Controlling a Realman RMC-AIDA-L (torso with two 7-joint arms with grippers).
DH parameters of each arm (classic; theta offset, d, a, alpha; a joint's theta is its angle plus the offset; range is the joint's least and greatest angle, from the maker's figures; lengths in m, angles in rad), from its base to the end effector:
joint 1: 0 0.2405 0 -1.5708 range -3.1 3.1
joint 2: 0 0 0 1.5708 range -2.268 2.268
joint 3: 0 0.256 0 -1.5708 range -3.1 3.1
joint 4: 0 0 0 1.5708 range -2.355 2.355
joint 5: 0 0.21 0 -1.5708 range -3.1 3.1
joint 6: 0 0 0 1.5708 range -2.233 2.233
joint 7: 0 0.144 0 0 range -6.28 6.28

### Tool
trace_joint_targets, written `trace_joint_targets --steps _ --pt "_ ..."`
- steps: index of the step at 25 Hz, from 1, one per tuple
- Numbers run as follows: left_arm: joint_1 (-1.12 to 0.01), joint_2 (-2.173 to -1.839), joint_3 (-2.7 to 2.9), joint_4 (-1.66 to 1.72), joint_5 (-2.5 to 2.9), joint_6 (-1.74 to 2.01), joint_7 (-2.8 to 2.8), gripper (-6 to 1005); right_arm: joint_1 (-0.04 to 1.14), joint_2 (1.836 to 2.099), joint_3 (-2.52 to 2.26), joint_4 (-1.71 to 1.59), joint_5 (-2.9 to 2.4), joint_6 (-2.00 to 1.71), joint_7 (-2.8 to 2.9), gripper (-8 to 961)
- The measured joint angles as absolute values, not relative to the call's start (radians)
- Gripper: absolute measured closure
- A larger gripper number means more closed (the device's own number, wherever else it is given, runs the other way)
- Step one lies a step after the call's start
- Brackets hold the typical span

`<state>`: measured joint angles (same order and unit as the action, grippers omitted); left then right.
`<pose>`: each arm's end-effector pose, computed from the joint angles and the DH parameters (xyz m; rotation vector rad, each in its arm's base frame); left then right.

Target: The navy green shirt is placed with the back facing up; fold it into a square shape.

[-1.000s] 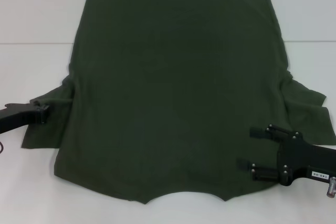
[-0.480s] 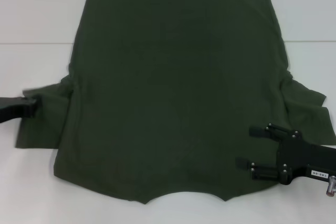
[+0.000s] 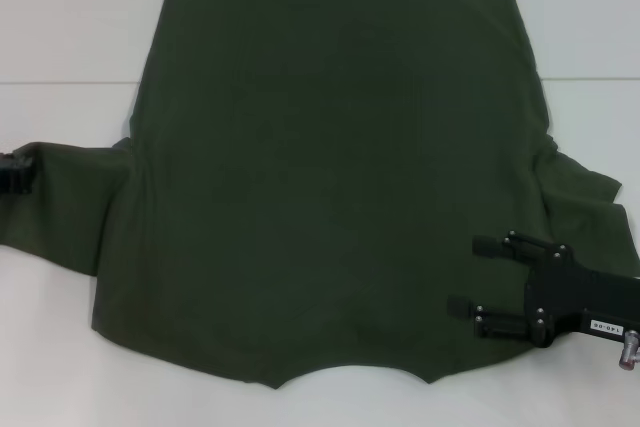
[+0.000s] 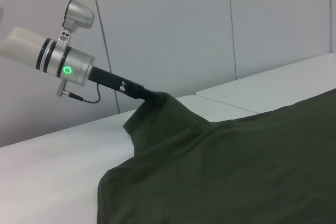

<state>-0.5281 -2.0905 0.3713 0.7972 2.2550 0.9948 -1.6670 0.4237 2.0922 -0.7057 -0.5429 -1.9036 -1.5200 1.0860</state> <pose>-0.3586 0.3745 0.0804 -1.9359 -1.0259 -0.3215 0.2917 0.2963 -0.0207 -2.6465 0.4875 0.7372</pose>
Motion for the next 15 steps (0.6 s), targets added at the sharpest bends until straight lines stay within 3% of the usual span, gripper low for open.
trace_joint_targets --steps 15 --pt "-0.539 -2.092 0.489 0.919 2.329 1.01 -1.874 972 0.424 2.094 -0.706 -0.543 -1.904 -1.513 1.086 26"
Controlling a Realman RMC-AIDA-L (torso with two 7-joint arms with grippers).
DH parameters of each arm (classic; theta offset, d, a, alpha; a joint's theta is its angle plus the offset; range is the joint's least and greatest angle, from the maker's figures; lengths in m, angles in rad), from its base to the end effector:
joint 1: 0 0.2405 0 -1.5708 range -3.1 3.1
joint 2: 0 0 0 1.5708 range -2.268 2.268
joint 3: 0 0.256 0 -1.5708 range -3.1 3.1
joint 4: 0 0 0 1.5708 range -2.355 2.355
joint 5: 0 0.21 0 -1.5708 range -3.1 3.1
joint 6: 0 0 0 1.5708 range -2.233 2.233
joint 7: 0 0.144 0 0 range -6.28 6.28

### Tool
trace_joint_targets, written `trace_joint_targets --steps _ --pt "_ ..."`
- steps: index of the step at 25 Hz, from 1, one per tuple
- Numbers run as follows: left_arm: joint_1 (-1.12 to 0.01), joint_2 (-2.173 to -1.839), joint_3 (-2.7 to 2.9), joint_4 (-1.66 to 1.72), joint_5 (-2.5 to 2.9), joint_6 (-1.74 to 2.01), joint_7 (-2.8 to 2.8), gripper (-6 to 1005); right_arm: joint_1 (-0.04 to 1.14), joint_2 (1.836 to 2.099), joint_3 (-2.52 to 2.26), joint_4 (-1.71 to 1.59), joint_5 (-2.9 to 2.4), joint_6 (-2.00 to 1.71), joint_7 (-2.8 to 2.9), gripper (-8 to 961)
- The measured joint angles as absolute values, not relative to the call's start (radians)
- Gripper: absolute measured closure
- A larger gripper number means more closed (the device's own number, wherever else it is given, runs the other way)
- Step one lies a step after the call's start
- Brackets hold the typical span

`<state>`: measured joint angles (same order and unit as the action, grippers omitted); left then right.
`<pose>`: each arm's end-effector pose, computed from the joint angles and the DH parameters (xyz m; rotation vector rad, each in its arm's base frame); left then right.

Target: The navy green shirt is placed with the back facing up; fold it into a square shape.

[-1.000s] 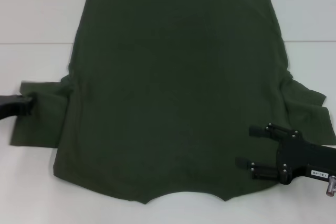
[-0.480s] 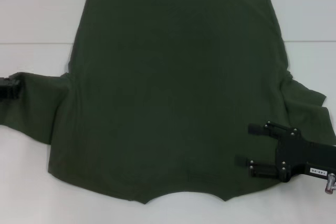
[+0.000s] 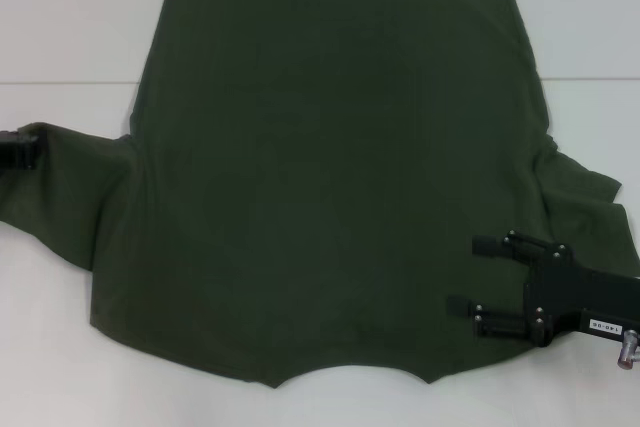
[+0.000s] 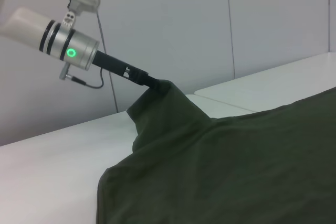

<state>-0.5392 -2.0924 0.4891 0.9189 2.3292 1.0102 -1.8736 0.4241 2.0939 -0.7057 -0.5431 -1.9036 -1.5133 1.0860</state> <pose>-0.3356 0.3887 0.0924 -1.9527 -1.0449 -0.2806 0.2919 0.2969 -0.0213 -2.6429 0.4898 0.7327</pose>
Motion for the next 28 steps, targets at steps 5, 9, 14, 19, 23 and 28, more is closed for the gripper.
trace_joint_targets --steps 5,9,14,19,23,28 --pt "-0.562 -2.087 0.581 0.999 2.467 1.04 -2.024 968 0.425 2.094 -0.707 -0.543 -1.904 -1.513 1.086 26" --pt "-0.6 -2.084 0.633 1.026 2.567 1.077 -2.13 964 0.425 2.094 -0.707 -0.543 -1.904 -1.514 1.086 26" --pt "-0.663 -2.067 0.703 1.041 2.698 1.15 -2.286 960 0.425 2.094 -0.707 -0.541 -1.905 -1.516 1.086 26" --pt "-0.762 -2.031 0.731 1.051 2.829 1.283 -2.402 955 0.432 2.094 -0.708 -0.53 -1.906 -1.515 1.082 26" --pt "-0.799 -2.011 0.736 1.07 2.854 1.341 -2.431 952 0.434 2.094 -0.709 -0.528 -1.908 -1.514 1.08 26" --pt "-0.86 -1.973 0.76 1.073 2.856 1.437 -2.489 948 0.436 2.094 -0.709 -0.528 -1.908 -1.513 1.079 26"
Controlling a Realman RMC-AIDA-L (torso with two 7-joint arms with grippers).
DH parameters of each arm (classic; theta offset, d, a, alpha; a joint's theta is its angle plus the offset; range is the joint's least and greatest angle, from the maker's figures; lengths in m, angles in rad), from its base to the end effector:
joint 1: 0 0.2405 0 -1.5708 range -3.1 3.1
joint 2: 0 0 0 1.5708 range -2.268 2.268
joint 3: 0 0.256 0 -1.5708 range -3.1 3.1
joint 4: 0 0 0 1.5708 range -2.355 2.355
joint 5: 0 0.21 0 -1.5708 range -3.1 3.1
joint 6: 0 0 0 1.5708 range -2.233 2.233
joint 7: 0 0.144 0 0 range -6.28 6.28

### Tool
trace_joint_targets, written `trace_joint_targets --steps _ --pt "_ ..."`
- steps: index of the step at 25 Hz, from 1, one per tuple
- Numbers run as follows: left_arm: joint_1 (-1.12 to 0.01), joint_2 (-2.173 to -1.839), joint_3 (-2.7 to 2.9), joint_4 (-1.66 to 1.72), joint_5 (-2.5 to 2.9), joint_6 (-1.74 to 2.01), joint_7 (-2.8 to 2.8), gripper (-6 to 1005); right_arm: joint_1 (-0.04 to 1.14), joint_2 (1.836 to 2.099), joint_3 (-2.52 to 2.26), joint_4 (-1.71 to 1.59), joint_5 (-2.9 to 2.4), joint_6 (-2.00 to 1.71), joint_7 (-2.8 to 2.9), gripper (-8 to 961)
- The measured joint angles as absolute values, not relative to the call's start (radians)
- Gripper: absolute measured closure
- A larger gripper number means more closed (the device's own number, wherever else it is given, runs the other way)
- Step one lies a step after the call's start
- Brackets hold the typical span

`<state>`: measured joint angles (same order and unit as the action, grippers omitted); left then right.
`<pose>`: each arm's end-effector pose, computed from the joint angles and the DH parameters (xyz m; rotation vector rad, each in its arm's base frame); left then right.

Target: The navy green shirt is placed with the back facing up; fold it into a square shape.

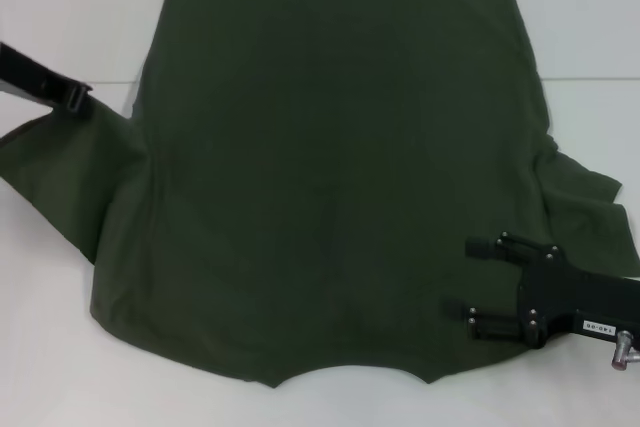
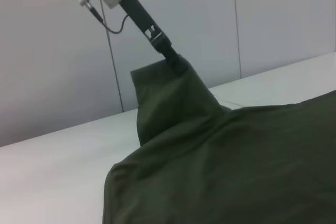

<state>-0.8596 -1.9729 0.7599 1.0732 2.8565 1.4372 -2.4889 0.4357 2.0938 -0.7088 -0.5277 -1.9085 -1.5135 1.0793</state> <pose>-0.2169 0.4398 0.1157 -2.1529 -1.1457 0.2420 0.2893 0.2976 -0.0248 -2.6588 0.4829 0.7369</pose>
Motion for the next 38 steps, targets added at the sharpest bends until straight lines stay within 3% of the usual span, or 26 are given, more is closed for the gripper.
trace_joint_targets --steps 6,18,32,38 --pt "-0.893 -1.964 0.853 1.061 2.857 1.469 -2.551 942 0.441 2.094 -0.709 -0.518 -1.908 -1.513 1.078 26" --pt "-0.951 -1.979 1.019 0.941 2.858 1.443 -2.74 932 0.445 2.094 -0.71 -0.512 -1.908 -1.512 1.075 26" --pt "-1.01 -2.041 1.044 0.844 2.856 1.42 -2.821 920 0.448 2.094 -0.733 -0.503 -1.91 -1.513 1.071 26" --pt "-1.001 -2.045 1.02 0.847 2.847 1.431 -2.817 832 0.448 2.094 -0.735 -0.503 -1.91 -1.513 1.071 26"
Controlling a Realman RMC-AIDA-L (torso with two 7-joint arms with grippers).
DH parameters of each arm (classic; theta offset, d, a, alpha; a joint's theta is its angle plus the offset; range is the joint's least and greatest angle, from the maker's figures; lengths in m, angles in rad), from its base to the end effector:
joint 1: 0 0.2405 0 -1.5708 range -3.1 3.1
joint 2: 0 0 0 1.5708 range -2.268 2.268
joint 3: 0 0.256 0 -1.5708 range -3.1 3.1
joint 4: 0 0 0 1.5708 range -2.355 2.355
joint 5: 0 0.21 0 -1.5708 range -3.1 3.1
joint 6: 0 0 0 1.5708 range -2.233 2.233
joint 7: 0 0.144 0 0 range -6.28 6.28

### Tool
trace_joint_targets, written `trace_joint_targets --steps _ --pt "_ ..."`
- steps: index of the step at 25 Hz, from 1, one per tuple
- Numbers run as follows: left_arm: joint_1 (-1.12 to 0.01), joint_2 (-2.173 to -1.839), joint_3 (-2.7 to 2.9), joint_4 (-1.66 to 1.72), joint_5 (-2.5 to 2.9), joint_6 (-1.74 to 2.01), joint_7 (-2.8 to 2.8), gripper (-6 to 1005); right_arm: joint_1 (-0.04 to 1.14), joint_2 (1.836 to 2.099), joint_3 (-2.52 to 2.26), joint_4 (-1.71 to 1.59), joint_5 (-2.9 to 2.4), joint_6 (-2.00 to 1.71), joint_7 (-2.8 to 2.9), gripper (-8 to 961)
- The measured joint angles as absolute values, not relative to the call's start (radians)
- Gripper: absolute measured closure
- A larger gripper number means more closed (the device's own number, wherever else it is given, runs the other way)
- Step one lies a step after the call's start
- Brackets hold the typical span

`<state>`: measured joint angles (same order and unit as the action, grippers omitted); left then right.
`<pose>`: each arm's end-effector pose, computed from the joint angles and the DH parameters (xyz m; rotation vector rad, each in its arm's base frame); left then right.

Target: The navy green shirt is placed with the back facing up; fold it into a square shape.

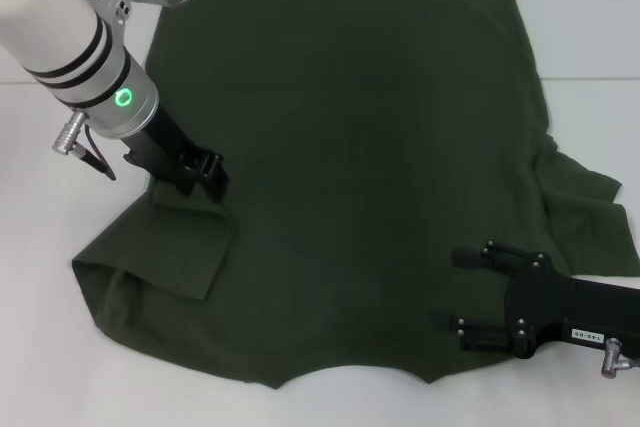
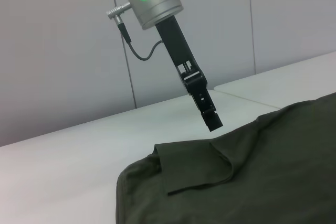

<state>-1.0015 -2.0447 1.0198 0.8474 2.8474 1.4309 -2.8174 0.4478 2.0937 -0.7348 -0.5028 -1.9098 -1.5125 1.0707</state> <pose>-0.1696 0.4350 0.0144 -2.2263 -1.3574 0.4358 0.2857 0.2959 -0.0324 -2.6966 0.4759 0.7386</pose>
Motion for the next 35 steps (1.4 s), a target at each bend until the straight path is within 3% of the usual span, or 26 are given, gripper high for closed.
trace_joint_targets --steps 6,13,19,23,27,30,34,35 --pt "-0.983 -2.046 0.951 0.849 2.837 1.455 -2.809 640 0.443 2.094 -0.735 -0.503 -1.91 -1.511 1.071 26" --pt "-0.829 -1.994 0.511 0.77 2.497 1.471 -2.648 343 0.442 2.094 -0.735 -0.502 -1.909 -1.488 1.073 26" --pt "-0.695 -1.983 0.338 0.733 2.326 1.561 -2.381 236 0.446 2.094 -0.725 -0.488 -1.901 -1.471 1.084 26" --pt "-0.633 -1.998 0.282 0.734 2.3 1.683 -2.14 235 0.446 2.093 -0.69 -0.49 -1.896 -1.468 1.119 26" --pt "-0.547 -2.047 0.292 0.774 2.268 1.775 -1.774 236 0.44 2.086 -0.584 -0.532 -1.895 -1.444 1.209 25" --pt "-0.524 -2.06 0.306 0.783 2.269 1.778 -1.69 236 0.426 2.083 -0.548 -0.593 -1.898 -1.427 1.308 25" --pt "-0.493 -2.081 0.31 0.783 2.265 1.802 -1.524 236 0.396 2.056 -0.535 -0.765 -1.939 -1.415 1.593 25" --pt "-0.483 -2.087 0.31 0.781 2.256 1.808 -1.476 236 0.39 2.035 -0.533 -0.858 -1.994 -1.421 1.768 25"
